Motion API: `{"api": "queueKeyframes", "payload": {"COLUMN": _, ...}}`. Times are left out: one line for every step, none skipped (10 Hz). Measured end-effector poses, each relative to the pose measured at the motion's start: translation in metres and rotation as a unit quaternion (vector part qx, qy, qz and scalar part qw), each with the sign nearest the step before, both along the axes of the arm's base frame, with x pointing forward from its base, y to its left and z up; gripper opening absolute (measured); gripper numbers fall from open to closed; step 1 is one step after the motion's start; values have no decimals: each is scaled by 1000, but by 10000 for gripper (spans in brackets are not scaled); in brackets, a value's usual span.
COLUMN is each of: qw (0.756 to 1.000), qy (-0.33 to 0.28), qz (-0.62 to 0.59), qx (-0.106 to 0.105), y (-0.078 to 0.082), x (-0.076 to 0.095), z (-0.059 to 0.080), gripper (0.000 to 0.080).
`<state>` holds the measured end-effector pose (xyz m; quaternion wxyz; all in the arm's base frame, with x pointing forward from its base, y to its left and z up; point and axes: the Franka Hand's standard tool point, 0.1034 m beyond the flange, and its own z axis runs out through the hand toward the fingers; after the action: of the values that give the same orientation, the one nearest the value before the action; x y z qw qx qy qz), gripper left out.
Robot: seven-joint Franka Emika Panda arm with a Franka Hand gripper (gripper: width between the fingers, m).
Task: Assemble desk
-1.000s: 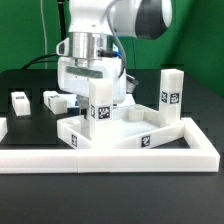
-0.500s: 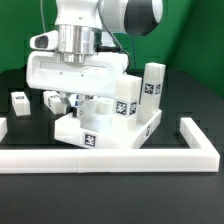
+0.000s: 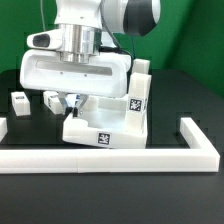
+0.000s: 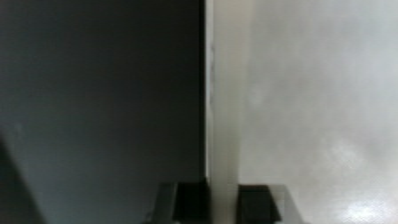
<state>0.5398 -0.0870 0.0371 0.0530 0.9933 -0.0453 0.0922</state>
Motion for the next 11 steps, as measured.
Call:
{"api": "queueKeyframes", "payload": {"qw": 999, "qy": 3, "qz": 35, "qx": -5, "y": 1, "x": 10, "z": 5, "gripper": 60}}
{"api": "queueKeyframes", "payload": {"qw": 996, "qy": 0, "qz": 83, "qx": -16, "y": 1, "x": 21, "z": 10, "gripper": 60}}
{"api": "queueKeyframes", "payload": {"qw": 992, "qy": -5, "qz": 124, "qx": -28, "y": 8, "x": 32, "z": 12, "gripper": 60}}
{"api": "queueKeyframes", "payload": {"qw": 988, "qy": -11, "qz": 151, "qx": -36, "y": 27, "x": 41, "z": 13, "gripper": 60}}
{"api": "queueKeyframes", "payload": {"qw": 984, "qy": -10, "qz": 172, "qx": -39, "y": 40, "x": 42, "z": 13, "gripper": 60}}
{"api": "queueKeyframes", "payload": {"qw": 977, "qy": -4, "qz": 206, "qx": -48, "y": 36, "x": 41, "z": 13, "gripper": 60}}
{"api": "queueKeyframes", "payload": {"qw": 973, "qy": 0, "qz": 226, "qx": -54, "y": 34, "x": 41, "z": 13, "gripper": 60}}
{"api": "queueKeyframes", "payload": {"qw": 965, "qy": 0, "qz": 255, "qx": -65, "y": 37, "x": 43, "z": 13, "gripper": 60}}
{"api": "queueKeyframes", "payload": {"qw": 932, "qy": -11, "qz": 346, "qx": -105, "y": 48, "x": 52, "z": 10, "gripper": 60}}
{"api": "queueKeyframes", "payload": {"qw": 911, "qy": -8, "qz": 394, "qx": -123, "y": 46, "x": 56, "z": 12, "gripper": 62}}
{"api": "queueKeyframes", "payload": {"qw": 893, "qy": -9, "qz": 429, "qx": -136, "y": 51, "x": 65, "z": 16, "gripper": 62}}
